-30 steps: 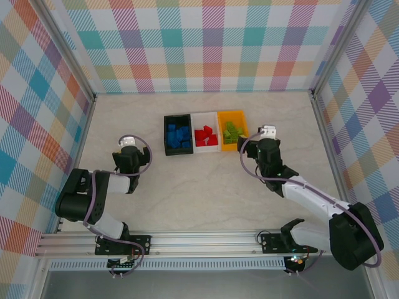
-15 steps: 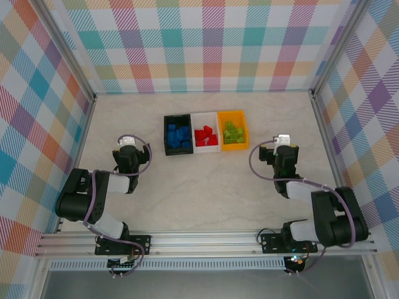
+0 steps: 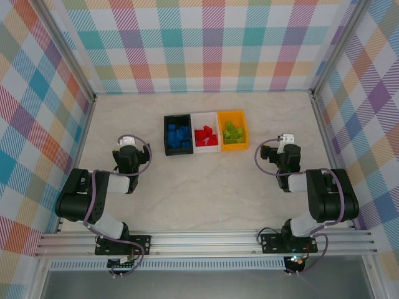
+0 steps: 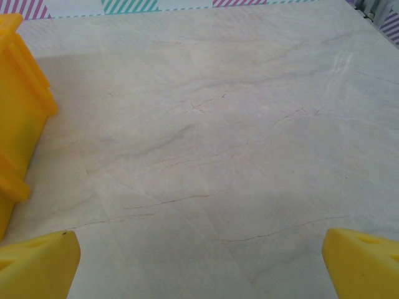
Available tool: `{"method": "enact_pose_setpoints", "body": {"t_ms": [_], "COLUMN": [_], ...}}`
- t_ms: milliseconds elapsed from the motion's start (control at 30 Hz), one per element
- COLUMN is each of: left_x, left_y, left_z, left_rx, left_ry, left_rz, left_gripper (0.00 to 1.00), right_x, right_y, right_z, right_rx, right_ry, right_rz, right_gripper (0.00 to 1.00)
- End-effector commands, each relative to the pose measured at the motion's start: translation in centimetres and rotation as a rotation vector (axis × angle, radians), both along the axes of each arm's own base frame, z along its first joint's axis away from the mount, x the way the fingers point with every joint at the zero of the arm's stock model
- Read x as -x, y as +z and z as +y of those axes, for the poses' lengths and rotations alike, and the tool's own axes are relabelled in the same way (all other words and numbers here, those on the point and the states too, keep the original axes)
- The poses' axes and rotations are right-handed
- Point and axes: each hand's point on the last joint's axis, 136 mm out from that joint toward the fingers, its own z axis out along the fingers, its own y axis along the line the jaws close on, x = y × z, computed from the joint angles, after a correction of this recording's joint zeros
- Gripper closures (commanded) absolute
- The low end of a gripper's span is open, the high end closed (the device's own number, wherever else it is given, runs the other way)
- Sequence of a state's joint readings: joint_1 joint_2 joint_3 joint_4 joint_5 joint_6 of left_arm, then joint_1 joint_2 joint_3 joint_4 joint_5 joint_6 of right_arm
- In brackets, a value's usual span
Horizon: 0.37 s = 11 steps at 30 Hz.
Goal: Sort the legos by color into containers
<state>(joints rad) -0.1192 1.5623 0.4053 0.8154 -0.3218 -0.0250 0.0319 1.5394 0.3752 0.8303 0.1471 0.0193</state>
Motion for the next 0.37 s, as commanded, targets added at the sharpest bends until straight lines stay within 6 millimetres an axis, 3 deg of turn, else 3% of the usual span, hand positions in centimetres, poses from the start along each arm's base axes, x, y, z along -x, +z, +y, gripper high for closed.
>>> {"method": "enact_pose_setpoints", "body": {"t_ms": [0,333], "left_x": [-0.11,-0.15], "left_y": [0.39,0.43], "left_z": [0.19,0.22], "left_rx": [-0.006,-0.005], "left_ry": [-0.007,-0.006], "left_rz": [-0.02,-0.02], "left_gripper": [0.0,0.0], "right_x": [-0.81,-0.8], "right_y": [1.66,1.61], "right_z": [0.37,0.38], "right_rx": [-0.032,-0.031], "right_ry": [0.017,0.017], "right_rz": [-0.055,-0.053], "right_gripper": [0.0,0.0]}}
